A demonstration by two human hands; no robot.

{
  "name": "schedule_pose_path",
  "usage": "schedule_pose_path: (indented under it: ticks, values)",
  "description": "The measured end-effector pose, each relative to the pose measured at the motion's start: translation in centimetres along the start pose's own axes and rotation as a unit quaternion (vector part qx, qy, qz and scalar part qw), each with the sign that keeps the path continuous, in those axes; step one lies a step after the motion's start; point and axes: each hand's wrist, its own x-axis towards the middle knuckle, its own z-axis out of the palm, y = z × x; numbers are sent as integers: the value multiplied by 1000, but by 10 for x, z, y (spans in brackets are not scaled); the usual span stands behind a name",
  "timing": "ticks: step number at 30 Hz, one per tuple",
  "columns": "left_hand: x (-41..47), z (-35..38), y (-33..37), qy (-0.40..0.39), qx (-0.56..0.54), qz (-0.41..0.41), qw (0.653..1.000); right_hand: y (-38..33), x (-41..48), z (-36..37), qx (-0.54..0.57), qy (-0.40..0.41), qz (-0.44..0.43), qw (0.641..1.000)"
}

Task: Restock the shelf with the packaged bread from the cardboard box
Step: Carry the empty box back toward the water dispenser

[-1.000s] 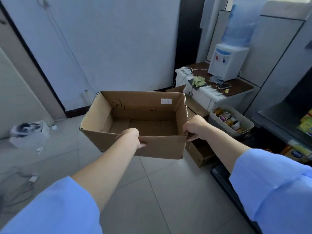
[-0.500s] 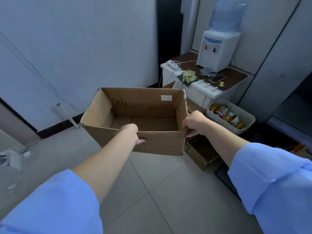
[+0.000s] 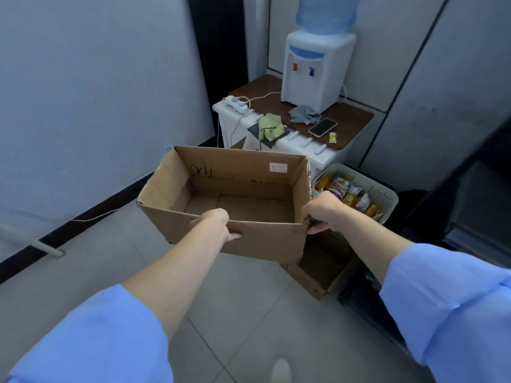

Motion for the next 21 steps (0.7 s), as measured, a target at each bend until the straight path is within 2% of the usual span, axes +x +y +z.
schedule_pose_path:
  ticks: [4,10,14,21]
  values:
    - [31,45,29,-4,25,-9,1000,-16,50,-13,-8,40,35,999]
    - [87,113,66,-36,47,-11,998,-30,130,-21,31,47,79,995]
    - [146,153,88,-62,76,-11,995,-39,184,-15,63,88,133,985]
    - [242,207,117,-114,100,-28,988,-39,294,8,117,93,182,972]
